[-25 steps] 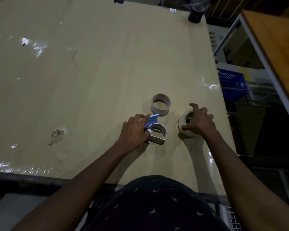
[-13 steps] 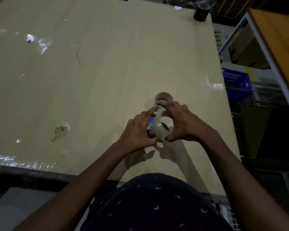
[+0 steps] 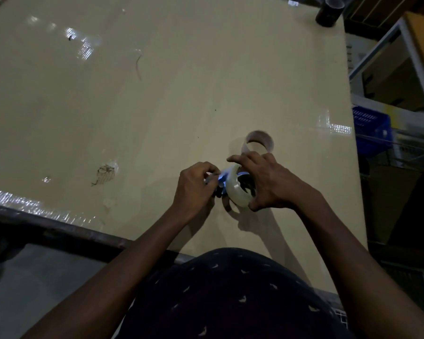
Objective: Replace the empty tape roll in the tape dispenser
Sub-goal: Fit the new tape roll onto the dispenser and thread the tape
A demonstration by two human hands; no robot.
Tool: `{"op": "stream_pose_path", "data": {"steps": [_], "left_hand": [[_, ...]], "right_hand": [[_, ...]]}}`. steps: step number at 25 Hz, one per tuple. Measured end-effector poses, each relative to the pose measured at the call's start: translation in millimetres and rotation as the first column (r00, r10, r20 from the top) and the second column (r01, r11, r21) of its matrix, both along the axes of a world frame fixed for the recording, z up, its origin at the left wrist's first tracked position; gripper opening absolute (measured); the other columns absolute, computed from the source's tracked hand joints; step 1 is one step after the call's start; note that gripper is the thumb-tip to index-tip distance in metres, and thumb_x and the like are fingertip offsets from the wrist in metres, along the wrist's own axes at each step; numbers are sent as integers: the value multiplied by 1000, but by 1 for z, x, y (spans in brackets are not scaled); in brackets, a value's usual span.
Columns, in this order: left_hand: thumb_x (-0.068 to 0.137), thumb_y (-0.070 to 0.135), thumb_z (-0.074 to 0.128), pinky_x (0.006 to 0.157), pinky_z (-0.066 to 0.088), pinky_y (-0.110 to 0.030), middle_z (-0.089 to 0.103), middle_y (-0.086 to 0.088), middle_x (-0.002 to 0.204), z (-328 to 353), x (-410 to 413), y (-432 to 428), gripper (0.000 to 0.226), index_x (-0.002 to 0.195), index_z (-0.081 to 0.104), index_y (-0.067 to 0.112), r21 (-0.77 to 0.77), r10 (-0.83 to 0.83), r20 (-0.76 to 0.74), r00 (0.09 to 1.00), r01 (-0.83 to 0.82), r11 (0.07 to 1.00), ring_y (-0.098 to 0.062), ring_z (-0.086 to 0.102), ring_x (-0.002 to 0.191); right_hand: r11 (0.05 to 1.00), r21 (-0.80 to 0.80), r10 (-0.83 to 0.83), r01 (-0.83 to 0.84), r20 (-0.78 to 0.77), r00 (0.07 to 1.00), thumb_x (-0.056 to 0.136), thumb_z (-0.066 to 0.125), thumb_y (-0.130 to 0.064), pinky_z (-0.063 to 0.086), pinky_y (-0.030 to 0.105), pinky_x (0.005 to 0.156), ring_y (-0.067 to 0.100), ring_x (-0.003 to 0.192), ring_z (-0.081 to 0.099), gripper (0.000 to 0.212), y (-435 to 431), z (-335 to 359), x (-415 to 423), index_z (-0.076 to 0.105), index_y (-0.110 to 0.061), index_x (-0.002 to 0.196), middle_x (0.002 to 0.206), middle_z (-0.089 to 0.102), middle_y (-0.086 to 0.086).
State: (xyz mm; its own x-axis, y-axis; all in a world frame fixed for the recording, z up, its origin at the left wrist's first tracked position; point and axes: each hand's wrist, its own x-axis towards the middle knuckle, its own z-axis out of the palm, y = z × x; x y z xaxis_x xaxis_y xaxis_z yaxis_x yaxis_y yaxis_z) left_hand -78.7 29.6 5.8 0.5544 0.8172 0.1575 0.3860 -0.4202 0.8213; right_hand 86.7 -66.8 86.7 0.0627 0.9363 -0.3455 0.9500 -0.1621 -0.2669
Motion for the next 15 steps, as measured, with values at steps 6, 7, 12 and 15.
{"op": "stream_pose_path", "data": {"steps": [6,7,12,15], "left_hand": [[78,9,65,64,46,-20,63,-3,78,-8,-10,-1,14,88,73,14,-32,71,-8,997,-72,997,-15,59,68],[79,9,63,65,47,-25,65,-3,77,-8,-11,-2,15,89,73,15,-28,79,-5,997,-79,996,-16,60,69],[72,3,63,58,43,-15,65,3,68,-8,-14,-7,10,74,65,13,-71,97,22,995,-95,993,-8,59,63],[70,1,66,58,42,-13,64,2,67,-10,-15,-9,10,70,63,10,-39,91,-2,996,-91,995,-10,55,60]], "right_hand": [[998,-30,50,-47,83,995,52,78,-28,51,45,80,34,122,34,109,5,-7,4,18,-36,143,148,29,0],[998,-30,60,-57,101,993,53,77,-28,50,44,78,35,121,35,108,6,-8,4,18,-36,143,148,29,0],[997,-20,76,-74,150,986,55,70,-25,48,40,72,35,116,38,100,6,-12,8,21,-36,142,145,33,-4],[997,-27,74,-71,156,985,55,71,-25,48,40,73,35,117,38,100,6,-15,8,22,-35,142,145,33,-3]]}}
